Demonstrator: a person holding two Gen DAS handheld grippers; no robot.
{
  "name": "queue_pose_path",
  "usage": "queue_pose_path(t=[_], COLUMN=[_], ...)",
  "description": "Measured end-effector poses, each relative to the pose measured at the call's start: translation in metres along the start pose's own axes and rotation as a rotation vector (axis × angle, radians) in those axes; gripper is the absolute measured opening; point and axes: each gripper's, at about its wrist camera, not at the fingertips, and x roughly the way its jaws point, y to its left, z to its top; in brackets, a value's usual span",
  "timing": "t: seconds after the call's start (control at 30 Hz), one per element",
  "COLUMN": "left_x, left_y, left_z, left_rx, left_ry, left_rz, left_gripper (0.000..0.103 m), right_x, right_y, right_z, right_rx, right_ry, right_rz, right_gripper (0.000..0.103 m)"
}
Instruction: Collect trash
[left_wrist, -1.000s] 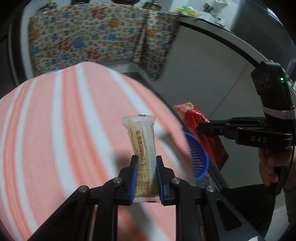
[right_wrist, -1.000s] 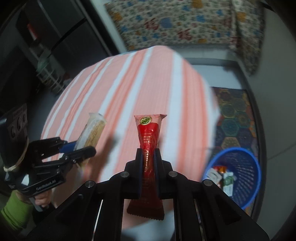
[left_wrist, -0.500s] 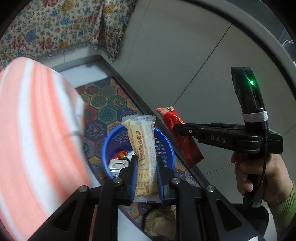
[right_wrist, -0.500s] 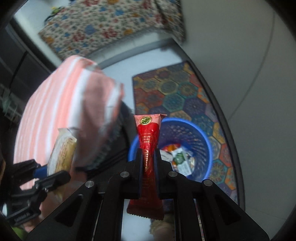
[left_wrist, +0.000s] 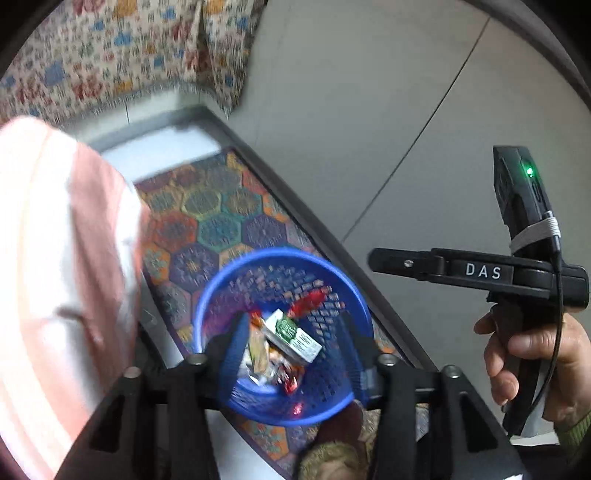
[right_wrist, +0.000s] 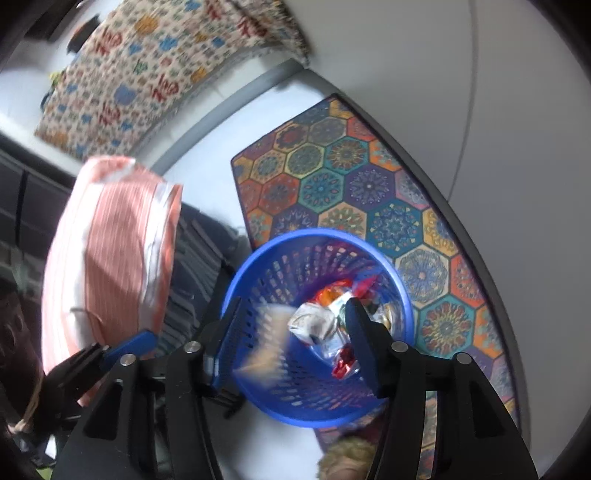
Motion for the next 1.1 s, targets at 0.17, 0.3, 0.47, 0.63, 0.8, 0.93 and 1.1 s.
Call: queue_pose_path(t=[0.17, 0.3, 0.47, 0.63, 0.8, 0.93, 1.1], left_x=[-0.066, -0.108, -0.151, -0.175, -0.186, -0.196, -0.199], left_y=[-0.02, -0.028, -0.028, -0.033, -0.029, -0.025, -0.024], left_z=[-0.008, -0.02, -0.045, -0.059, -0.068, -0.073, -0.077], left_rx=[0.078, 0.096, 0.078, 0.094, 0.067, 0.064, 0.062], left_ry=[-0.163, -0.197, -0.227, -0.247, -0.244, -0.232, -0.198], left_rz=[0.073, 0.098, 0.157, 0.28, 0.313, 0.253, 0.235], left_gripper=[0.081, 0.086, 0.087, 0.087, 0.087, 0.087, 0.087], right_x=[-0.046, -0.093, -0.143, -0.17, -0.181, -0.187, -0.188], right_y=[0.012, 0.035, 0.067, 0.094, 0.111, 0.12, 0.128], right_z=[-0.005, -0.029, -0.085, -0.136, -0.164, -0.182, -0.195], right_rx=[-0.032, -0.097, -0.182, -0.224, -0.247, -0.231, -0.221], right_ry=[-0.108, -0.196, -0.319, -0.396, -0.394, -0.387, -0.374], right_rz=[-0.06, -0.105, -0.152, -0.189, -0.194, -0.213, -0.228], right_gripper=[0.103, 0.103, 0.103, 0.103, 0.103, 0.103, 0.103])
